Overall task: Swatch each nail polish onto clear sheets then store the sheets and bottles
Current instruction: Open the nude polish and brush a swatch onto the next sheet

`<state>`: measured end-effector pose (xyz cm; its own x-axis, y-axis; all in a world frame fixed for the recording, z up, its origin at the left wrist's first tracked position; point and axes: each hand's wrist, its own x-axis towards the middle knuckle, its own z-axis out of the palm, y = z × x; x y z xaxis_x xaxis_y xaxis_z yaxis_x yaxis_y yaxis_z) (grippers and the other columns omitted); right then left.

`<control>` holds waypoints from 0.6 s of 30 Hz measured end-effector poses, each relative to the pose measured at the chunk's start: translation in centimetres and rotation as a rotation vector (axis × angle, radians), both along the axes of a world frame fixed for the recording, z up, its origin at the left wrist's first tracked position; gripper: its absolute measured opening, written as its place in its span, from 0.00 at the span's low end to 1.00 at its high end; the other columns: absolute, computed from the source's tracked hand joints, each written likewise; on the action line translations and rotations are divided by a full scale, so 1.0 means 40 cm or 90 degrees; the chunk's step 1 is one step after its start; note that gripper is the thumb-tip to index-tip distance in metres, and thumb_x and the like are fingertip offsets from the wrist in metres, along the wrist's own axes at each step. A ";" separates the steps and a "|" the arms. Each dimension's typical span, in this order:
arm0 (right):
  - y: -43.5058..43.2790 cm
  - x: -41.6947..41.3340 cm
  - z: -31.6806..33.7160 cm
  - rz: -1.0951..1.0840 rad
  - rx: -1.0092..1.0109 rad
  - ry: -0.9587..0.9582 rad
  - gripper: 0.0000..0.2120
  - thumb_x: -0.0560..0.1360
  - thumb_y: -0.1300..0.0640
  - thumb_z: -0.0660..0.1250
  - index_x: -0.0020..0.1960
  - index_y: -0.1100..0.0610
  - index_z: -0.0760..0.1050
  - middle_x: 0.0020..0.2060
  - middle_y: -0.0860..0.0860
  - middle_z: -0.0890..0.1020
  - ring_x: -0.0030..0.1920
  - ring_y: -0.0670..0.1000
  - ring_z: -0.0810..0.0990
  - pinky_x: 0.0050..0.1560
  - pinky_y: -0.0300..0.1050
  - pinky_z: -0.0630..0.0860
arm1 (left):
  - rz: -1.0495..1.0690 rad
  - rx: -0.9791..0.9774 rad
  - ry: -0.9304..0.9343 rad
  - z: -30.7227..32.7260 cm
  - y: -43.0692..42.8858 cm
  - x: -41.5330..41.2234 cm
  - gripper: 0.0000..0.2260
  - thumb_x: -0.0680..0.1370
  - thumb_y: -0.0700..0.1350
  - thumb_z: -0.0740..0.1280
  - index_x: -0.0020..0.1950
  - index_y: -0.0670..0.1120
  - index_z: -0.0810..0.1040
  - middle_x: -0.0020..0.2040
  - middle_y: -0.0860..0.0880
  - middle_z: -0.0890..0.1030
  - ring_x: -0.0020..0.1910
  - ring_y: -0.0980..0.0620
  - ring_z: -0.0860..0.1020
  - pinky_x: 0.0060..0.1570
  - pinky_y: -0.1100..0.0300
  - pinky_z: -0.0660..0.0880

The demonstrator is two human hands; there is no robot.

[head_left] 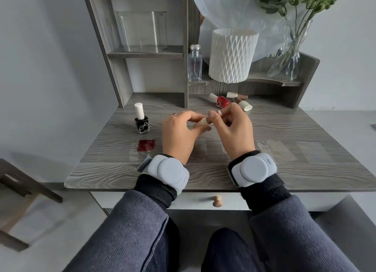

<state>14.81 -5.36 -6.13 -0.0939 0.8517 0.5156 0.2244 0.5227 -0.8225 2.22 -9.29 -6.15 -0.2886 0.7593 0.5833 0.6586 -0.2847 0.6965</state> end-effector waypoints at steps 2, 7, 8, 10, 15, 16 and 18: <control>0.000 0.000 -0.003 0.018 0.002 -0.006 0.07 0.77 0.57 0.68 0.44 0.58 0.71 0.37 0.52 0.84 0.40 0.52 0.82 0.42 0.45 0.77 | -0.003 -0.001 0.002 0.000 0.000 -0.001 0.07 0.69 0.49 0.75 0.45 0.50 0.83 0.39 0.60 0.81 0.43 0.59 0.78 0.50 0.56 0.73; -0.006 -0.005 0.002 0.016 -0.016 -0.008 0.06 0.77 0.57 0.66 0.53 0.56 0.74 0.37 0.48 0.80 0.36 0.40 0.75 0.39 0.31 0.70 | 0.031 0.019 -0.006 -0.005 0.003 -0.005 0.07 0.69 0.48 0.76 0.45 0.49 0.83 0.42 0.56 0.82 0.46 0.59 0.74 0.48 0.56 0.71; -0.006 -0.005 0.004 0.000 -0.036 -0.005 0.07 0.76 0.53 0.68 0.52 0.55 0.74 0.36 0.48 0.79 0.34 0.40 0.74 0.37 0.31 0.70 | 0.042 0.016 0.002 -0.007 0.005 -0.006 0.07 0.69 0.48 0.76 0.45 0.49 0.82 0.42 0.57 0.81 0.47 0.58 0.73 0.49 0.55 0.70; -0.006 -0.003 0.004 -0.037 -0.070 -0.004 0.14 0.74 0.45 0.69 0.46 0.55 0.72 0.33 0.47 0.75 0.32 0.41 0.72 0.34 0.30 0.68 | 0.052 0.008 0.026 -0.008 0.006 -0.005 0.08 0.68 0.46 0.77 0.43 0.49 0.81 0.42 0.57 0.80 0.48 0.55 0.73 0.49 0.53 0.70; 0.004 0.004 -0.002 -0.085 -0.059 -0.051 0.17 0.74 0.45 0.69 0.40 0.57 0.70 0.31 0.46 0.73 0.31 0.43 0.70 0.32 0.30 0.67 | 0.055 0.022 0.056 -0.010 0.010 -0.006 0.09 0.66 0.45 0.77 0.42 0.49 0.80 0.41 0.54 0.79 0.46 0.49 0.74 0.46 0.48 0.71; 0.005 0.003 -0.004 -0.080 -0.056 -0.053 0.15 0.75 0.47 0.69 0.40 0.56 0.70 0.32 0.47 0.75 0.32 0.43 0.71 0.33 0.30 0.67 | 0.059 0.025 0.058 -0.012 0.011 -0.007 0.09 0.66 0.45 0.77 0.42 0.49 0.80 0.41 0.54 0.79 0.46 0.49 0.74 0.46 0.48 0.71; 0.006 0.001 -0.006 -0.065 -0.050 -0.054 0.12 0.76 0.49 0.69 0.43 0.56 0.72 0.35 0.48 0.77 0.34 0.43 0.73 0.34 0.31 0.68 | 0.069 0.027 0.063 -0.015 0.013 -0.008 0.08 0.66 0.45 0.77 0.42 0.50 0.80 0.41 0.55 0.79 0.45 0.49 0.74 0.45 0.48 0.71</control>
